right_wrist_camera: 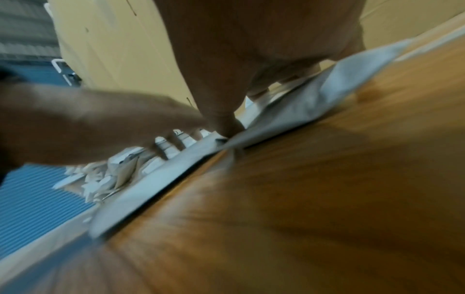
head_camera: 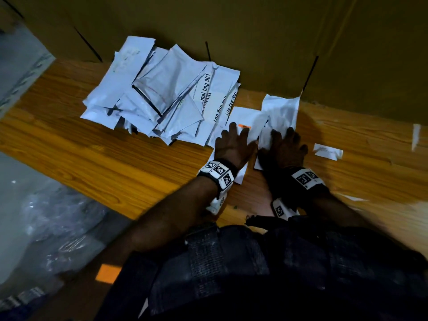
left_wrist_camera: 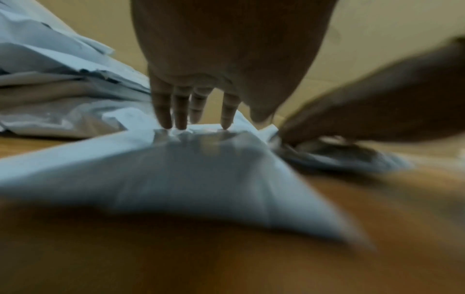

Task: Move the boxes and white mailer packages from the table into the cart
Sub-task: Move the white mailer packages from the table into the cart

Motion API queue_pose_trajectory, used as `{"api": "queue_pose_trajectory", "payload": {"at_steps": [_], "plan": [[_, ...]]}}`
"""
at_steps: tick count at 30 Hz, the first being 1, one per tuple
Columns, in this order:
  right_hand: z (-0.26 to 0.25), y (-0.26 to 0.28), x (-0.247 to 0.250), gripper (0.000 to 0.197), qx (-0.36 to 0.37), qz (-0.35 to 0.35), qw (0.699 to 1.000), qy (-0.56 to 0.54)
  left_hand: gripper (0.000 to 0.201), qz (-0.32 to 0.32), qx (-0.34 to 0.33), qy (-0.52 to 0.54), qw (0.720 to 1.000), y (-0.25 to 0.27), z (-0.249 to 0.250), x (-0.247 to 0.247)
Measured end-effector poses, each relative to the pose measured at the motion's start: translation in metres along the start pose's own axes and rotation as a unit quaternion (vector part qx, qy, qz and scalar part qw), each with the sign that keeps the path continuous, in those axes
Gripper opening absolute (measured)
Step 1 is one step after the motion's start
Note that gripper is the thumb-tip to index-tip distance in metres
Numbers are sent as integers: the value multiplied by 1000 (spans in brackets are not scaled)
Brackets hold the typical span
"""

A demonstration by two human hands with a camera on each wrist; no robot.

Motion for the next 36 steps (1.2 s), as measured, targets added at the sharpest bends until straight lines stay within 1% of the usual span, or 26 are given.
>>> {"api": "queue_pose_trajectory", "payload": {"at_steps": [3, 4, 6, 8, 9, 12, 15, 17, 18, 21, 25, 29, 32, 36], "plan": [[0, -2, -3, 66, -10, -5, 1000, -24, 44, 10, 11, 16, 1000, -22, -9, 9], [0, -1, -4, 66, -13, 2, 999, -30, 48, -4, 18, 9, 1000, -27, -13, 8], [0, 2, -5, 69, -9, 8, 999, -34, 66, -77, 29, -12, 997, -25, -14, 1], [-1, 5, -7, 76, -3, -8, 1000, -27, 80, -125, 49, -26, 991, -13, -9, -3], [0, 6, -8, 80, -4, -24, 999, -23, 83, -145, 60, -29, 987, -6, -6, -3], [1, 3, -7, 80, -7, -54, 998, -38, 86, -173, 90, -9, 981, 12, 1, -7], [2, 0, -5, 78, -22, -65, 995, -74, 82, -193, 119, 12, 974, 17, 0, -7], [3, 3, -5, 81, -24, -54, 995, -77, 79, -198, 132, 13, 971, 16, -2, -4], [4, 5, -6, 81, -19, -38, 996, -74, 79, -200, 133, 11, 971, 17, -3, -2], [8, 11, -7, 76, 3, -1, 999, -49, 87, -216, 132, 3, 968, 23, -7, -1], [6, 14, 5, 67, 14, 12, 1000, -6, 84, -194, 132, 15, 972, 28, -10, 5], [3, 25, 11, 57, 13, 5, 1000, 3, 80, -174, 135, 48, 974, 37, -10, 12], [7, 35, 12, 57, 10, -6, 1000, -20, 77, -159, 141, 56, 976, 49, -9, 18], [14, 50, 15, 58, 3, -1, 1000, -21, 75, -154, 150, 52, 975, 65, -4, 23]]}}
Point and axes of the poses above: each hand's wrist, its own y-axis away from the middle knuckle, its own x-axis out of the back of the hand, z = x × y, the point moved 6 cm from there along -y, towards the middle knuckle, and after that the axes turned 13 degrees about z, right-handed, at the moved point
